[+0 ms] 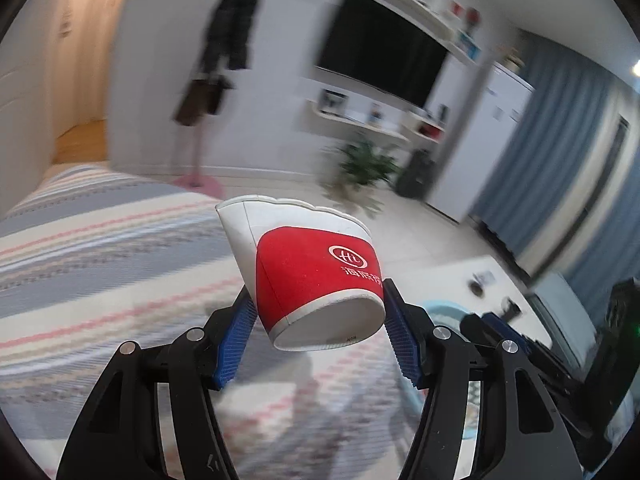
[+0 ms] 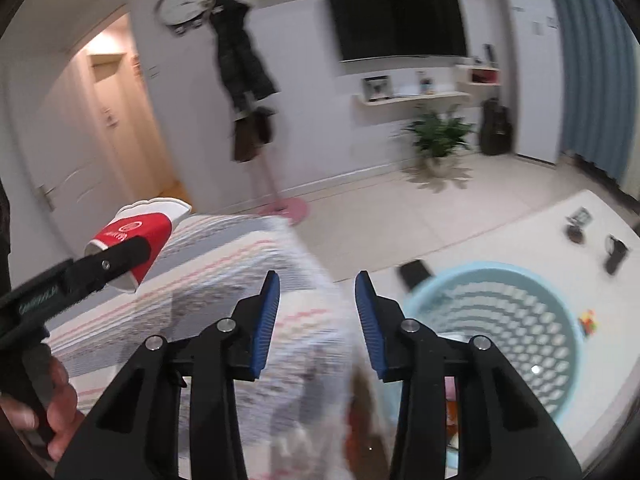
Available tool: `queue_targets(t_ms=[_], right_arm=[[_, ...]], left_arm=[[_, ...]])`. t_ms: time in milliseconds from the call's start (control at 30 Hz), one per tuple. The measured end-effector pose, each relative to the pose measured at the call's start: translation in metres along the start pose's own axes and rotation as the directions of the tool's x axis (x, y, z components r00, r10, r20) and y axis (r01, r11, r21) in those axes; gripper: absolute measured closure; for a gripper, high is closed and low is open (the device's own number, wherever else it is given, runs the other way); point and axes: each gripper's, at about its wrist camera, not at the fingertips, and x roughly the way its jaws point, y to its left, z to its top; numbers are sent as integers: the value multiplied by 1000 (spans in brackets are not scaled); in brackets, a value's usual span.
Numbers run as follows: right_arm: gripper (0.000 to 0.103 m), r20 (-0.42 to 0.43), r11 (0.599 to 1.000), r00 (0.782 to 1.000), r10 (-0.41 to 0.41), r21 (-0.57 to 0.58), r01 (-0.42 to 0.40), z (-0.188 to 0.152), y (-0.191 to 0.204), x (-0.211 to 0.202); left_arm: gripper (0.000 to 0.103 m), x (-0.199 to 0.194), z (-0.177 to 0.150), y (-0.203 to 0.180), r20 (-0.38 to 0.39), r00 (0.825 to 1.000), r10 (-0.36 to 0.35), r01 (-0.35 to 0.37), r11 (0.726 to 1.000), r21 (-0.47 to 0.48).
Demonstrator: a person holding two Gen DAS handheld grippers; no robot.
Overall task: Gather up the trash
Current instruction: 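Carry the red-and-white cup to the blue basket and open the left tool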
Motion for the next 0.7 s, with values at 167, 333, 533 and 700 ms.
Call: queue_targets(t_ms=[167,333,533,700], right_arm=[[67,8,993,996,-92,74,91,-2,-65,-16],[67,-30,979,989,-147,142,150,-9,-116,-20],[67,-136,955,964,-229,163,250,-31,-156,-10],[64,-191,942,954,-232,201,270,-48,-186,-8]], left_arm=[[43,34,-19,-62,-70,994,-84,89,994,59],[43,65,-40,-105,-151,981,-122,140,983,117],[43,115,-72,-133,-295,945,-139,183,975,128],[42,135,-94,-143,-360,924,-131,192,972,138]])
